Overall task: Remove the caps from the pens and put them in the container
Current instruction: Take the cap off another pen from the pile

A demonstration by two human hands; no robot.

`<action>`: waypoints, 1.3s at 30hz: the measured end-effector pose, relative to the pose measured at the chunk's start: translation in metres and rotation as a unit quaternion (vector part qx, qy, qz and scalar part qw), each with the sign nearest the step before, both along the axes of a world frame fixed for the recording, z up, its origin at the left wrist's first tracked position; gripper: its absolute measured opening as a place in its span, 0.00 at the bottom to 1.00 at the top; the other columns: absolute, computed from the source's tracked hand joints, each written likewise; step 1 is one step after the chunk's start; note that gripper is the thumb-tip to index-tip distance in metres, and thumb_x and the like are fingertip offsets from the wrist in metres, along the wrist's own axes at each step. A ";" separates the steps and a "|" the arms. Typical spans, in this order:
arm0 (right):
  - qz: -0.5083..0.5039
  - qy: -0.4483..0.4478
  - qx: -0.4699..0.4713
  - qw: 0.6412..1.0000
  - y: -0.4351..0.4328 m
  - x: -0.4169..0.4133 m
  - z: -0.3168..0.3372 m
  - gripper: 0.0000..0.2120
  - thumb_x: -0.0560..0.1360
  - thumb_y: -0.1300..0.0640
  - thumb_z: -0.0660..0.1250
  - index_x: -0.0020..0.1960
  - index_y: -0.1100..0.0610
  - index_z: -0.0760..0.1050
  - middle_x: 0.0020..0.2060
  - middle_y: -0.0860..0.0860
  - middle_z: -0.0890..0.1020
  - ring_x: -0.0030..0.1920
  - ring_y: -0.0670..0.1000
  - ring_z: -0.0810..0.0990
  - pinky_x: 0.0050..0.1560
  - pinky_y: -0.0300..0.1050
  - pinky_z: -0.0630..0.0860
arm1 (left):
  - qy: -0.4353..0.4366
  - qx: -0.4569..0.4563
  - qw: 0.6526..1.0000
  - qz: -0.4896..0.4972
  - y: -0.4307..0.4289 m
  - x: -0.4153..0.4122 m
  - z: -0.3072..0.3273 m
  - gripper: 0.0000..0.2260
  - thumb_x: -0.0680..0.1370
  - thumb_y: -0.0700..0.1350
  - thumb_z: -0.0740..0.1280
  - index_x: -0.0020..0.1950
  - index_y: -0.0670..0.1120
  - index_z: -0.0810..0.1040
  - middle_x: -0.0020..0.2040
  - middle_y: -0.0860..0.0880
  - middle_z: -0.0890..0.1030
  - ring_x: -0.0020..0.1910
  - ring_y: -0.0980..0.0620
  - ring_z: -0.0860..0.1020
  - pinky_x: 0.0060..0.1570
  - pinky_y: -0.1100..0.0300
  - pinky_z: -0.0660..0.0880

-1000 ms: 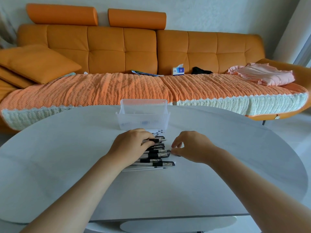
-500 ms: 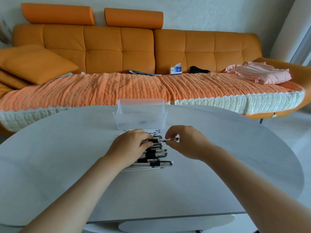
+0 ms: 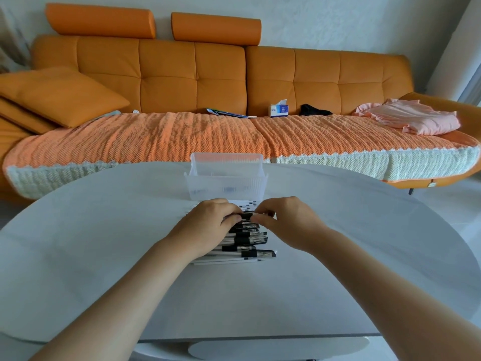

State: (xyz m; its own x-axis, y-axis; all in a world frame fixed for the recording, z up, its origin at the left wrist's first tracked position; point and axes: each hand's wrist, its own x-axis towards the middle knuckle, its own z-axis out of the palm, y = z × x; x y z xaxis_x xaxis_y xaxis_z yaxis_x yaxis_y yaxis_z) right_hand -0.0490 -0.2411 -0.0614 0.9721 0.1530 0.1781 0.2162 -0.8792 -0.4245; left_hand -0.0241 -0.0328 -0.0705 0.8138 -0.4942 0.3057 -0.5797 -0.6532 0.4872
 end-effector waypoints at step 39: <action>-0.064 -0.078 -0.054 0.993 0.048 0.103 0.037 0.15 0.82 0.62 0.58 0.60 0.51 0.81 0.51 0.51 0.80 0.40 0.52 0.77 0.39 0.51 0.78 | -0.128 0.075 0.984 0.100 0.057 0.048 0.000 0.29 0.79 0.51 0.65 0.77 0.50 0.58 0.75 0.51 0.61 0.73 0.49 0.57 0.70 0.52 0.62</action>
